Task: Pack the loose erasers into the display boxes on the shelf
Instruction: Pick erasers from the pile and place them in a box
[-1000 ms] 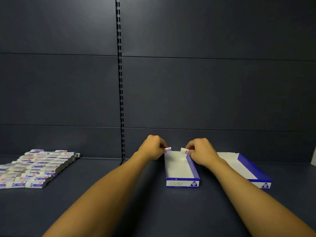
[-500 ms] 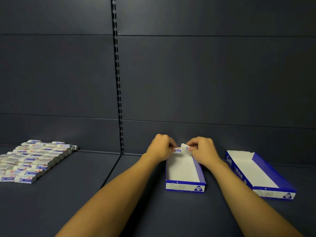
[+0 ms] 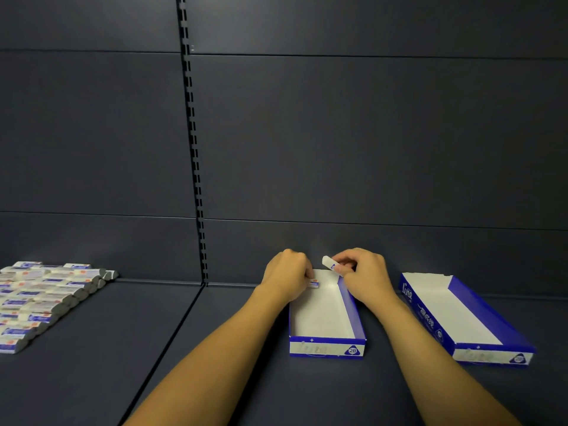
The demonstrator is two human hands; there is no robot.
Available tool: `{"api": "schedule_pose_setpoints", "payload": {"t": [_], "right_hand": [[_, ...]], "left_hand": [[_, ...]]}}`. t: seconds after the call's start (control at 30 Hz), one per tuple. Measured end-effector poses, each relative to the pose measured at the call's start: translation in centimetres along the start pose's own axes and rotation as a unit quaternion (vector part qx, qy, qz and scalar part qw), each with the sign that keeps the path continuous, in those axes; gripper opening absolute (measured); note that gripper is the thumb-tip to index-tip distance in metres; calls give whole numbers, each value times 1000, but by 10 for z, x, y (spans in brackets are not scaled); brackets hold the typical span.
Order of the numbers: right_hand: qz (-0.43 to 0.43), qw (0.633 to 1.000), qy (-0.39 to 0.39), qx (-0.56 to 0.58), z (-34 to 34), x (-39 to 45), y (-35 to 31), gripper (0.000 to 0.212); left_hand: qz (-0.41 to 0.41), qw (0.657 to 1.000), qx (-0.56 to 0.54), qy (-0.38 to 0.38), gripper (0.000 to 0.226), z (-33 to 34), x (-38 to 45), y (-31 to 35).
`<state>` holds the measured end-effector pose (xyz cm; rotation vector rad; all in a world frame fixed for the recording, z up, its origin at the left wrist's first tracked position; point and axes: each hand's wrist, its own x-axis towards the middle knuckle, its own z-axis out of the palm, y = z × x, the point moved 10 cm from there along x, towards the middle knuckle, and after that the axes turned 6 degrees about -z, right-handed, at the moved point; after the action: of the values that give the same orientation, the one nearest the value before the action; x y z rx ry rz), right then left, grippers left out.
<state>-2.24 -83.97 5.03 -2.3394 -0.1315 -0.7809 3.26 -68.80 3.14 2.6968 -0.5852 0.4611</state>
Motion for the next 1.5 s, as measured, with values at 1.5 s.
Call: {"api": "schedule_pose_setpoints", "payload": {"t": [1.5], "right_hand": [[-95, 900, -171, -390, 48, 11, -19, 21]], "left_hand": [[-55, 997, 53, 19, 17, 13, 8, -18]]}}
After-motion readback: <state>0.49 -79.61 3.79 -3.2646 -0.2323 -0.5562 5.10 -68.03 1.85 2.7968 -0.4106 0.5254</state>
